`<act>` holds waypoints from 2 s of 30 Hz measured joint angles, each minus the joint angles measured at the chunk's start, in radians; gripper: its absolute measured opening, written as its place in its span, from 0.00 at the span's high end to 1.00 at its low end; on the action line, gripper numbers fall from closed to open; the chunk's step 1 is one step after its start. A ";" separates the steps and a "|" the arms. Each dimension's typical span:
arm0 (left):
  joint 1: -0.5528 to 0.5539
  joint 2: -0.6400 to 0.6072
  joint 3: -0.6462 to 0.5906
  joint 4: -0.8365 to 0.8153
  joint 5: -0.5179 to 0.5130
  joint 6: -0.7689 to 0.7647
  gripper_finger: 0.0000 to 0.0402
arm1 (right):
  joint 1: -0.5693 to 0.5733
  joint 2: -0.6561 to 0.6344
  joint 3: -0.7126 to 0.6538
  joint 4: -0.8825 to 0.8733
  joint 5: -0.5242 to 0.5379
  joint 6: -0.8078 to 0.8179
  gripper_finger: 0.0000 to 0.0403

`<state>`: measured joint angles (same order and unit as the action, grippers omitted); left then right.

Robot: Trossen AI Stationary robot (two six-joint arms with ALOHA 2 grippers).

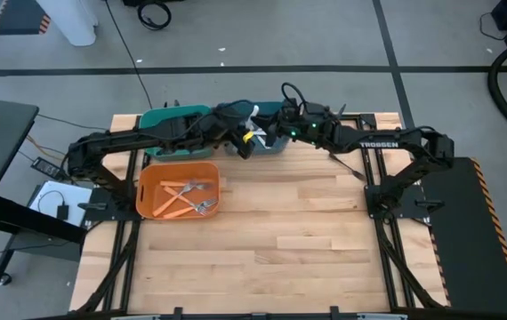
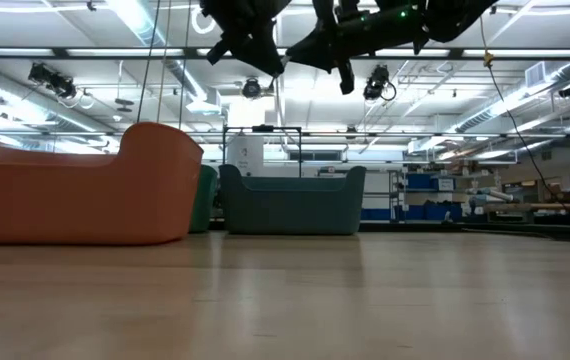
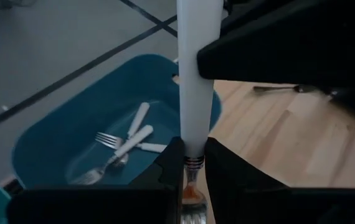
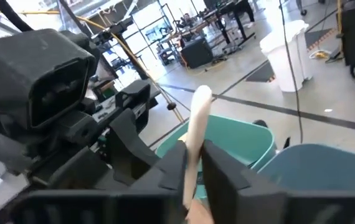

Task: Sort silverware by color (type)
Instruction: Put the white fork into the blue bin, then put the black fork into the green bin

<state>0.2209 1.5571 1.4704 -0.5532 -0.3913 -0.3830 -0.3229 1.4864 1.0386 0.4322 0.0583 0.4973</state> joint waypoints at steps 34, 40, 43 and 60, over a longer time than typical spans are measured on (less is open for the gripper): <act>0.146 -0.002 0.000 0.033 0.054 0.186 0.73 | -0.267 0.000 0.008 -0.412 -0.092 -0.603 0.92; 0.147 -0.002 0.000 0.032 0.054 0.197 0.73 | -0.269 0.016 0.008 -0.403 -0.089 -0.647 0.81; 0.147 -0.002 0.000 0.032 0.054 0.221 0.73 | -0.261 0.053 0.008 -0.402 -0.101 -0.629 0.77; 0.208 -0.002 0.000 -0.069 0.052 0.300 0.73 | -0.221 -0.170 0.007 -0.538 0.159 -0.547 0.70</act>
<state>0.4289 1.5551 1.4708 -0.6218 -0.3390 -0.0826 -0.5442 1.3169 1.0461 -0.1062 0.2169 -0.0497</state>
